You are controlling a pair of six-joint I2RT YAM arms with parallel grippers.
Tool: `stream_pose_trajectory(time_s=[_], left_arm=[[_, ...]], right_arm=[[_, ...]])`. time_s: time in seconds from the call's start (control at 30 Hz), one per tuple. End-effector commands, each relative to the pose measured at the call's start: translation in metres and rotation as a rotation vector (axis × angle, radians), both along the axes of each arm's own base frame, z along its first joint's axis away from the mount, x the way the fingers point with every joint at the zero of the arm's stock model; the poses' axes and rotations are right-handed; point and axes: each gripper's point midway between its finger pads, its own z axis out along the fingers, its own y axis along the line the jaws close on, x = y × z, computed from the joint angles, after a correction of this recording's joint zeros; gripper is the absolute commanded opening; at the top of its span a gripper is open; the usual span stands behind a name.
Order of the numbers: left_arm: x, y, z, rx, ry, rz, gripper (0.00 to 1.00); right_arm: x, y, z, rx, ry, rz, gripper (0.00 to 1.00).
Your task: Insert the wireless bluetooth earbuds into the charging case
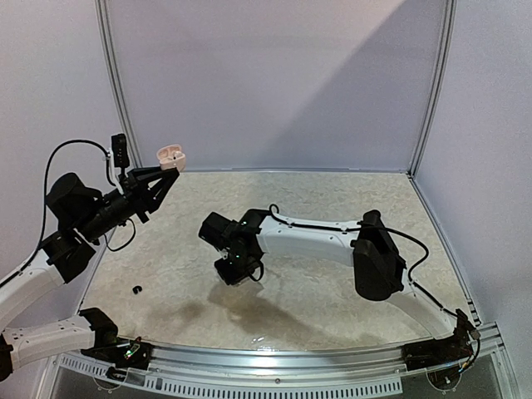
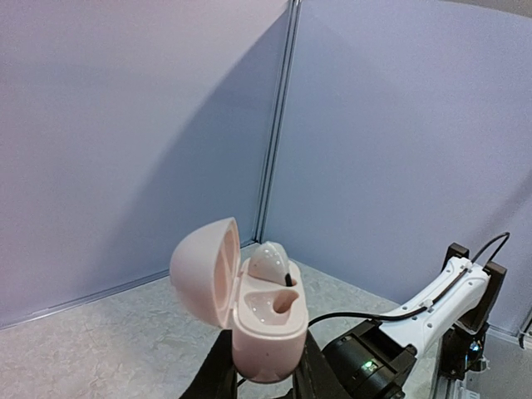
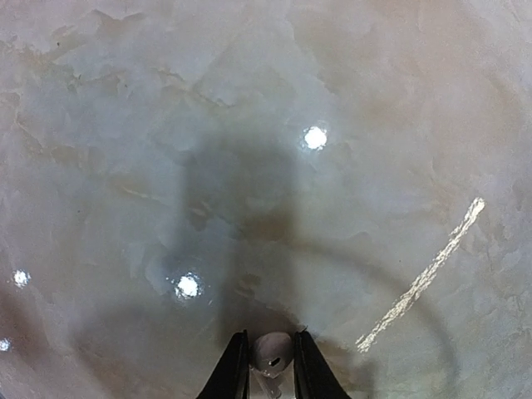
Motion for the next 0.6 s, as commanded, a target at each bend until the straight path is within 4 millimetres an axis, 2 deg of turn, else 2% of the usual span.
stream_pose_trajectory(time_s=[0.0, 0.23, 0.47, 0.57], left_arm=[[0.001, 0.0, -0.001, 0.0, -0.01, -0.004, 0.0], [0.001, -0.001, -0.003, 0.002, -0.005, -0.011, 0.0], [0.001, -0.001, -0.004, 0.005, -0.005, -0.009, 0.0], [0.0, -0.001, -0.004, 0.009, -0.005, -0.008, 0.0]], right_arm=[[-0.001, -0.03, -0.023, -0.164, -0.016, 0.041, 0.19], [0.005, -0.057, -0.011, -0.303, -0.101, 0.171, 0.37], [0.0, -0.068, -0.013, -0.34, -0.084, 0.22, 0.4], [-0.004, -0.066, -0.015, -0.328, -0.065, 0.239, 0.41]])
